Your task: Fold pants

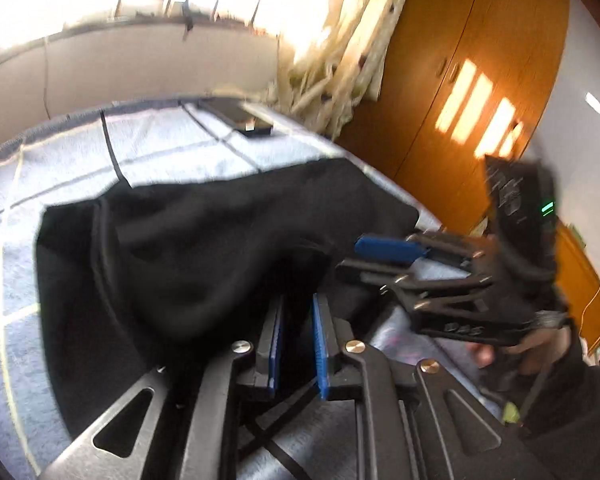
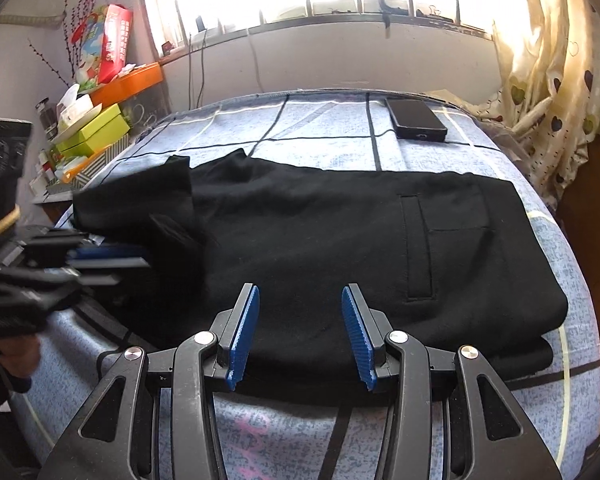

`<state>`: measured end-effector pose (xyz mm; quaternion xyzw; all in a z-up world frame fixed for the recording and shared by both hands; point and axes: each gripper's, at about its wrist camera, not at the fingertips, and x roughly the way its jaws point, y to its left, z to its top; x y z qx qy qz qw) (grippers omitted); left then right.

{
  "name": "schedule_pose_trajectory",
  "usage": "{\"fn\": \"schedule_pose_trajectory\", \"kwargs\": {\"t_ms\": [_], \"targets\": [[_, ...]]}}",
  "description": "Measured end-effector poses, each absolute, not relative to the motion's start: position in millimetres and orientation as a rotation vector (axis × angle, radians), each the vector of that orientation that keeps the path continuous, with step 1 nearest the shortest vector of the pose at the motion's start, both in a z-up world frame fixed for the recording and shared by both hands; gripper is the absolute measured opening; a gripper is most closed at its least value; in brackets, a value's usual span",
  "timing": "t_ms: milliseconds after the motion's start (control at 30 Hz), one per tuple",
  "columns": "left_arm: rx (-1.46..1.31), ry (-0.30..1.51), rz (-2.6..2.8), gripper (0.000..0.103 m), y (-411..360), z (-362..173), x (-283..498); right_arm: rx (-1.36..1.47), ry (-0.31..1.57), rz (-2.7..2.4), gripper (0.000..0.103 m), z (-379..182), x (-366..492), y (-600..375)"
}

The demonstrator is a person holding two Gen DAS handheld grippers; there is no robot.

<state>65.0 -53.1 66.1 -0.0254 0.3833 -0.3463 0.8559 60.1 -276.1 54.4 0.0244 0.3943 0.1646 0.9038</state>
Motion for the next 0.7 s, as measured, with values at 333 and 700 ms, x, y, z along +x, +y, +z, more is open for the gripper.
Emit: {"fn": "schedule_pose_trajectory", "kwargs": {"t_ms": [333,700], "targets": [[-0.205,0.705,-0.493,0.031,28.0,94.5,52.2,0.076,0.773,0.372,0.045,59.6,55.6,-279.8],[-0.341,1.066,-0.527,0.031,10.2,29.2,106.0,0.093,0.765,0.385,0.045,58.6,54.3,-284.1]]}}
